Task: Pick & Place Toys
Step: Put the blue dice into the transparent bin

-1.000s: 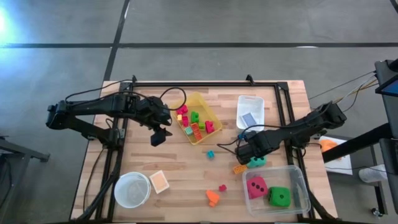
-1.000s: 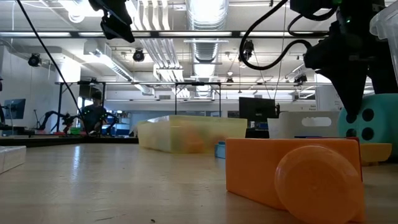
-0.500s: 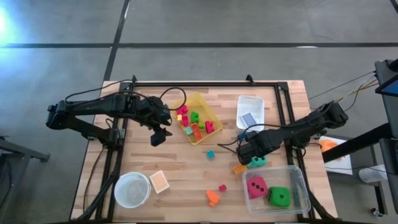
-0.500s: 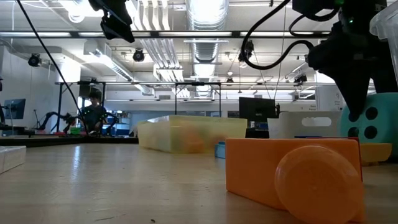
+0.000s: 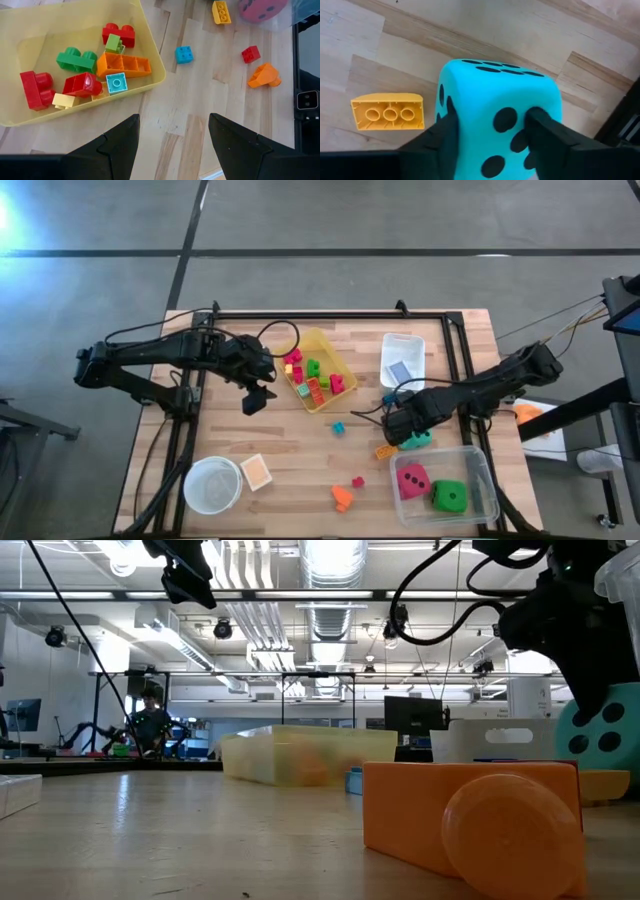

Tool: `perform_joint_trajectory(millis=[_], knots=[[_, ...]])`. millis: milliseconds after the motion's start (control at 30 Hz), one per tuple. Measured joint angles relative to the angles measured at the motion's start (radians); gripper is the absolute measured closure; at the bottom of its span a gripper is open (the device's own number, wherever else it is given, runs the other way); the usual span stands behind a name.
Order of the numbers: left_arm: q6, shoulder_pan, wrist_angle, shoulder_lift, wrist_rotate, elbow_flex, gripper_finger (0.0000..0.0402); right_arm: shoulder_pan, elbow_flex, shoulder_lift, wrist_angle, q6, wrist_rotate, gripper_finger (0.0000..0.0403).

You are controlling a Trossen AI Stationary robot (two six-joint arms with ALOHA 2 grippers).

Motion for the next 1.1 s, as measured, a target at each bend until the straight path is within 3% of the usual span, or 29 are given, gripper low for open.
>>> perform_joint_trajectory(millis=[100, 267, 767, 900, 1100], knots=[[0.000, 0.000, 0.000, 0.000, 0.000, 0.000, 0.0161, 0.000, 0.000, -0.001, 0.002, 0.003, -0.010, 0.0258], [0.000, 0.000, 0.000, 0.000, 0.000, 0.000, 0.0161, 0.000, 0.000, -0.001, 0.006, 0.003, -0.023, 0.0283], [0.002, 0.000, 0.000, 0.000, 0.000, 0.000, 0.0161, 0.004, 0.087, 0.010, -0.084, -0.043, 0.004, 0.0295], [0.002, 0.000, 0.000, 0.000, 0.000, 0.000, 0.0161, 0.004, 0.149, 0.009, -0.107, -0.081, 0.042, 0.0372], [0.002, 0.000, 0.000, 0.000, 0.000, 0.000, 0.0161, 0.003, 0.211, 0.008, -0.139, -0.109, 0.097, 0.0375]])
